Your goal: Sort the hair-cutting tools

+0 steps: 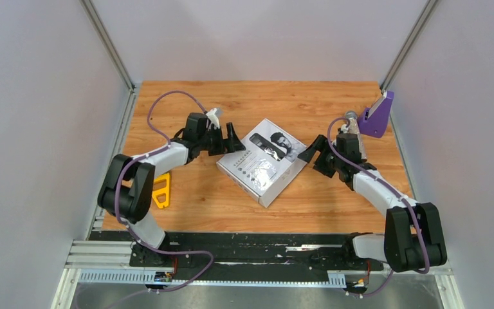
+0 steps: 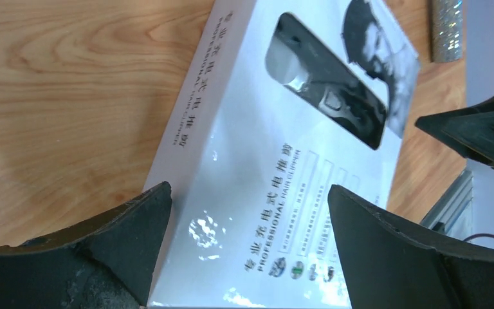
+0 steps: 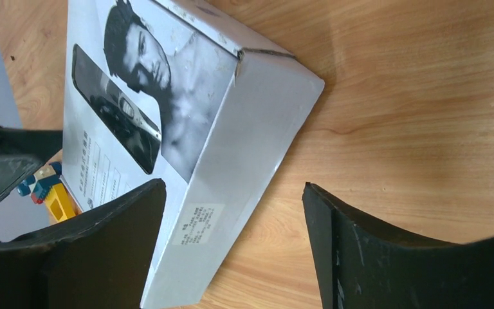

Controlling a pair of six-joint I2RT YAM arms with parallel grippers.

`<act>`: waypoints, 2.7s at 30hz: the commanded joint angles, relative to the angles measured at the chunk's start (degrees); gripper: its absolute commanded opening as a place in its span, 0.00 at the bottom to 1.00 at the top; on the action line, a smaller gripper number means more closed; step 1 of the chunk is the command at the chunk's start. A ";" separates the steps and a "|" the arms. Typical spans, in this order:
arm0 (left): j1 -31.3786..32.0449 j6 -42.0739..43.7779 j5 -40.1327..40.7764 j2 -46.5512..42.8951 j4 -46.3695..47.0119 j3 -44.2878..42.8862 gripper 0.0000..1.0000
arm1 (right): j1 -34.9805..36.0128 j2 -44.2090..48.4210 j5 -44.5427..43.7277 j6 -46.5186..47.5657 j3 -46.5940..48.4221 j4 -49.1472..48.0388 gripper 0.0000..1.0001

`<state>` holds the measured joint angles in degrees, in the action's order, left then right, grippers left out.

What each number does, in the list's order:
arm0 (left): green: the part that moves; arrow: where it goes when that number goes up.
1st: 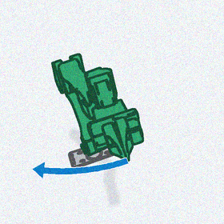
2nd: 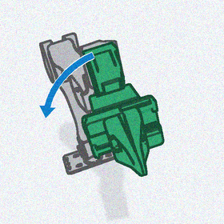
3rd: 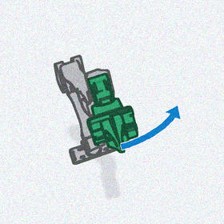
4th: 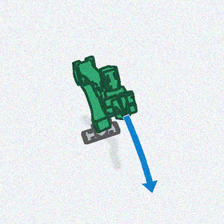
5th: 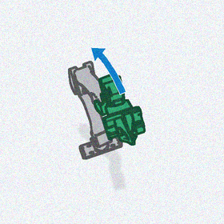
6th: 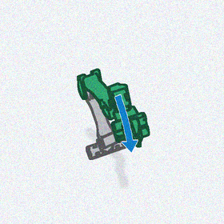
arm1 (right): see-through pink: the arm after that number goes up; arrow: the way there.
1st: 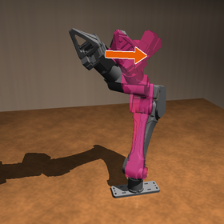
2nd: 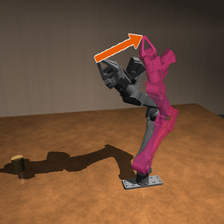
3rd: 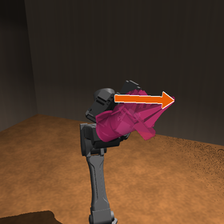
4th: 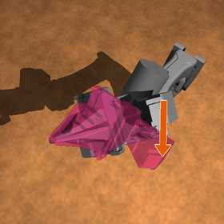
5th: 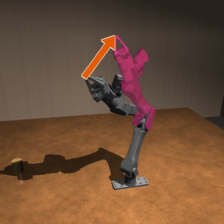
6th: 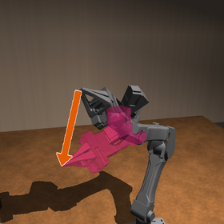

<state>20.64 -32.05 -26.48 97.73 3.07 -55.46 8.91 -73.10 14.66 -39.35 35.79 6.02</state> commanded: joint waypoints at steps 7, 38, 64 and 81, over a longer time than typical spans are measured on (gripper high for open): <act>0.27 -0.98 6.04 -1.69 3.60 -5.77 1.00 | -0.64 -8.56 0.21 -4.46 6.26 -10.35 0.90; 3.99 -4.86 0.68 8.20 8.53 -5.02 1.00 | 2.24 -28.16 14.83 1.94 21.15 -17.63 0.88; 4.29 -5.75 8.07 -7.61 1.73 7.33 1.00 | 12.40 0.20 18.65 -12.18 -5.51 -8.46 0.90; 7.13 -13.86 5.50 -7.65 9.02 11.80 1.00 | 17.46 -11.31 23.53 -17.40 -3.50 -21.63 0.90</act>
<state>25.89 -41.50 -17.65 92.12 8.23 -45.04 25.50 -83.55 35.97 -54.30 29.82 -7.75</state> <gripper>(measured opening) 1.000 0.898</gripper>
